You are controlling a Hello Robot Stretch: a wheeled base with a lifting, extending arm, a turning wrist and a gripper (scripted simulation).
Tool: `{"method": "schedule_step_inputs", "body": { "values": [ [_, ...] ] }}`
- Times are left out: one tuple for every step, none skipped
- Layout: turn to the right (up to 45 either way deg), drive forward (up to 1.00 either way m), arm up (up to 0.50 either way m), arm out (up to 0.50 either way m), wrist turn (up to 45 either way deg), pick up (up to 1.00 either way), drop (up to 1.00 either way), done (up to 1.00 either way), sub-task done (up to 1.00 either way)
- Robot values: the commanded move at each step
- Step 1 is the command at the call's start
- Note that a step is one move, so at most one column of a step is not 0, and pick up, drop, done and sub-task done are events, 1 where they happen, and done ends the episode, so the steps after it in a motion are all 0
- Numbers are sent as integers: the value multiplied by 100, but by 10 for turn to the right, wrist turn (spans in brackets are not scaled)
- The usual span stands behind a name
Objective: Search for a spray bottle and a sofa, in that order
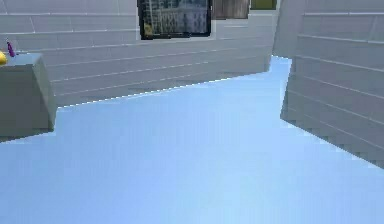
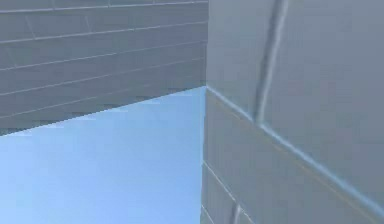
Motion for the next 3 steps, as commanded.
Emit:
{"method": "schedule_step_inputs", "body": {
  "values": [
    [-270, 0, 0, 0, 0, 0, 0, 0, 0],
    [0, 25, 0, 0, 0, 0, 0, 0, 0],
    [0, 100, 0, 0, 0, 0, 0, 0, 0]
  ]
}}
